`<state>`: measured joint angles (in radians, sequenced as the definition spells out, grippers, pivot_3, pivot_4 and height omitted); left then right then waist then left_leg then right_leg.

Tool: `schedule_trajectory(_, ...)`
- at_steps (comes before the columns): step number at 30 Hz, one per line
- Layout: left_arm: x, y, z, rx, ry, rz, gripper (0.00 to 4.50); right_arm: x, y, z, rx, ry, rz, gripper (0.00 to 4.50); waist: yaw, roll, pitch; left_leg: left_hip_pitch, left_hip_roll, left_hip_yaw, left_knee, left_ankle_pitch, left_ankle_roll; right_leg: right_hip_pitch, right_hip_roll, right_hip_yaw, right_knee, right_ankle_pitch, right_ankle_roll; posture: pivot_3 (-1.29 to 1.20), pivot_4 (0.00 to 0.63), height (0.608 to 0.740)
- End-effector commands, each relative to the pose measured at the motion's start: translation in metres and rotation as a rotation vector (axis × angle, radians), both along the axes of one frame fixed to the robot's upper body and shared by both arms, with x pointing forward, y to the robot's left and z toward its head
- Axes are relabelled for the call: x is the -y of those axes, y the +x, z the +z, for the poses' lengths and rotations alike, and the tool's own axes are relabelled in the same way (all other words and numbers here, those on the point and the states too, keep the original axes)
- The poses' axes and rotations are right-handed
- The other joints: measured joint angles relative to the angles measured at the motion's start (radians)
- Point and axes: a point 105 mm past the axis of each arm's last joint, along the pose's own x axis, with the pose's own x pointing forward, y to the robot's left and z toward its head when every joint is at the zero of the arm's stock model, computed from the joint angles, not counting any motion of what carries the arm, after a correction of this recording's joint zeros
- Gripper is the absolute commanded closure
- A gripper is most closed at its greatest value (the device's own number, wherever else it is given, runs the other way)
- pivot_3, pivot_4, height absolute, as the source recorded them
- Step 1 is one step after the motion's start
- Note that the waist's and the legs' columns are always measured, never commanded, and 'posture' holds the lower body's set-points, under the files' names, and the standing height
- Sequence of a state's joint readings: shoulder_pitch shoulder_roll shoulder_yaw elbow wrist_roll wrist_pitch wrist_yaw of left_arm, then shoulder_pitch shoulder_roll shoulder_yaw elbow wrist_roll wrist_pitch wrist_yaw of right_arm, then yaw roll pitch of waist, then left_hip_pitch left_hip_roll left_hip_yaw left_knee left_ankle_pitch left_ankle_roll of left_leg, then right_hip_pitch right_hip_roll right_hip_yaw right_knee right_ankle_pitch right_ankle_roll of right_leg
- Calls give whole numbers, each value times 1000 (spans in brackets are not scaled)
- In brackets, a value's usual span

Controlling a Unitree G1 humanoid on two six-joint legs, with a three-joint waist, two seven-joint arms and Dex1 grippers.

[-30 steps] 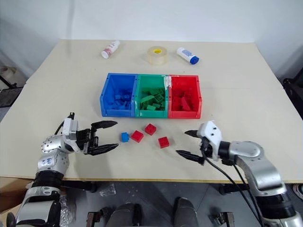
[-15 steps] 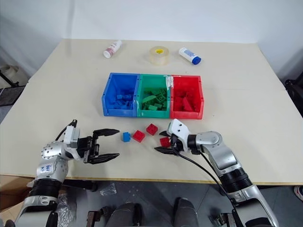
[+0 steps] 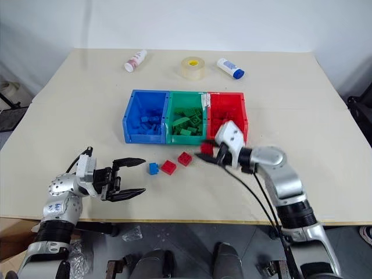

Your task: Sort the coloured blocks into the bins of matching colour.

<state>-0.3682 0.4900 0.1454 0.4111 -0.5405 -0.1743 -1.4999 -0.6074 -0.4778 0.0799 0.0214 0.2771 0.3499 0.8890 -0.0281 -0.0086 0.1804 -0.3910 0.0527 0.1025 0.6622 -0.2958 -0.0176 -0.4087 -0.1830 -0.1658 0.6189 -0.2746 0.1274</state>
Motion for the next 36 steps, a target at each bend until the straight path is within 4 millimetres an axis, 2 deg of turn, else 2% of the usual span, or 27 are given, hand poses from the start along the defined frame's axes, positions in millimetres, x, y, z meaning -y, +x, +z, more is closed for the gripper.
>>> schedule_trajectory(1,4,3,5,28,-2,-37,0,24,34,28,106,45,-173,2500,-1,0,0,0,0,0,0,0,0,0,0,0,0,0,0,0,150,740)
schedule_trajectory(2,5,4,6,30,-2,-40,0,28,40,32,127,50,-201,2500,-2,0,0,0,0,1,0,0,0,0,0,1,0,0,0,0,150,740)
schedule_trajectory(5,7,8,8,36,-7,-46,0,32,52,37,155,57,-234,1541,-1,0,0,0,0,1,-1,0,0,-1,0,1,0,0,0,0,150,740)
schedule_trajectory(9,7,10,8,37,-7,-48,0,31,53,36,171,58,-223,206,-3,0,0,0,0,2,-1,0,0,-1,0,1,-1,0,0,0,150,740)
schedule_trajectory(10,7,10,8,38,-7,-47,0,30,52,35,173,55,-215,48,-3,0,0,0,0,2,-1,0,0,-1,0,1,-1,0,0,0,150,740)
schedule_trajectory(14,6,10,8,39,-6,-45,0,32,43,30,161,44,-183,48,-3,0,0,0,0,2,-1,0,0,-1,0,2,0,0,0,0,150,740)
schedule_trajectory(16,6,9,8,38,-6,-43,0,33,32,25,141,31,-137,48,-2,0,0,0,0,2,-1,0,0,-1,0,2,0,0,0,0,150,740)
schedule_trajectory(20,3,8,6,31,-6,-24,0,38,-13,-1,26,-39,38,48,6,0,0,0,0,2,-1,-1,1,-1,0,1,-1,0,0,0,150,740)
schedule_trajectory(23,0,7,4,25,-3,-4,0,52,-33,-17,-29,-99,60,48,2,0,0,0,0,3,1,-2,2,-1,0,3,-1,1,1,0,150,740)
schedule_trajectory(27,-6,5,0,9,16,16,0,82,-60,-41,-133,-194,32,48,3,0,0,0,0,3,1,-2,2,-1,0,3,-1,1,1,0,150,740)
schedule_trajectory(32,-9,5,1,9,14,24,0,105,-79,-50,-194,-213,-33,48,1,0,0,0,0,4,1,-2,3,-1,0,3,-1,1,1,0,150,740)
schedule_trajectory(36,-9,6,3,13,12,25,0,106,-82,-50,-199,-206,-48,48,2,0,0,1,0,4,1,-2,3,0,0,4,-2,1,1,0,150,740)
